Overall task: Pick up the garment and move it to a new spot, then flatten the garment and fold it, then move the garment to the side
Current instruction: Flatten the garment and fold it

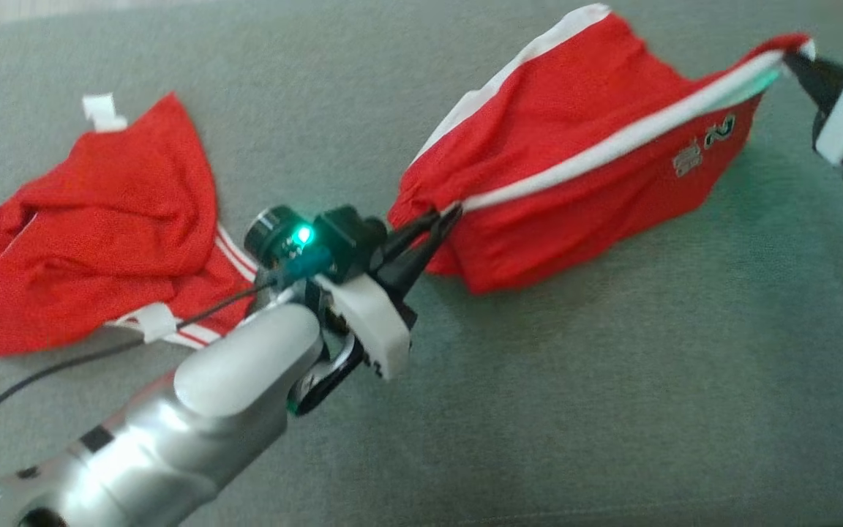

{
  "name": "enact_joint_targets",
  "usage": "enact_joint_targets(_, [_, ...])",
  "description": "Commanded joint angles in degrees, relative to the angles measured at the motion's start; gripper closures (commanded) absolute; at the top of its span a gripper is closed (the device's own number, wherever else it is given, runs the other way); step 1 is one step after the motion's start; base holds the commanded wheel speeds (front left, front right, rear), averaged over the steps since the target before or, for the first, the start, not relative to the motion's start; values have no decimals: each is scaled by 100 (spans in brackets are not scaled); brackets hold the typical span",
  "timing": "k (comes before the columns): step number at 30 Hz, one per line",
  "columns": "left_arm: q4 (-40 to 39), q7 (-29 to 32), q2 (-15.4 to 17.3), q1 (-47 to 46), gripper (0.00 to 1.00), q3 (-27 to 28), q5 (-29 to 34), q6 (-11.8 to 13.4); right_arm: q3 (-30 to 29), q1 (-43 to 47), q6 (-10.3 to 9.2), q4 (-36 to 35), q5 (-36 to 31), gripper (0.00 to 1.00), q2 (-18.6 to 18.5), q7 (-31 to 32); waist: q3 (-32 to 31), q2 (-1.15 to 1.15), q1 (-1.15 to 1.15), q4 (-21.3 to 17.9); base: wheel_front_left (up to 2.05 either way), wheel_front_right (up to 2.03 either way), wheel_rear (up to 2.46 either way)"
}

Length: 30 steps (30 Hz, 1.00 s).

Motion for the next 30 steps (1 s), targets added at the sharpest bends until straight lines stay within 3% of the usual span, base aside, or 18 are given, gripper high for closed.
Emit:
enact_joint_targets(1, [-74,-49,21,-331,100,268,-32,-35,-28,-198,37,-95,-128,100,-9,-86,237,0,-1,218,0,0,0])
enact_joint_targets(5, [158,-124,-199,-668,100,328,6,-116,-15,-769,37,299,-664,100,237,-388,571,0,-1,458,0,0,0])
enact_joint_targets(15, [782,-350,-650,-1197,100,423,48,-238,25,-1697,37,1267,-1476,100,418,-1171,1088,0,-1,823,0,0,0])
enact_joint_targets(26, [1353,-586,-943,-1359,100,357,52,-402,248,-2155,37,2140,-1683,100,507,-1602,1246,0,-1,993,0,0,0])
enact_joint_targets(27, [1396,-593,-959,-1365,100,355,45,-409,262,-2180,37,2211,-1685,92,506,-1629,1254,0,-1,997,0,0,0])
enact_joint_targets(28, [1437,-595,-974,-1370,100,354,34,-416,278,-2205,37,2276,-1694,9,502,-1668,1261,0,-1,1000,0,0,0])
enact_joint_targets(29, [1474,-607,-985,-1382,67,356,34,-412,281,-2233,37,2352,-1691,0,510,-1687,1269,0,-1,1000,0,0,0])
enact_joint_targets(30, [1508,-626,-996,-1393,3,362,39,-400,302,-2260,37,2398,-1695,0,521,-1730,1275,0,-1,999,0,0,0])
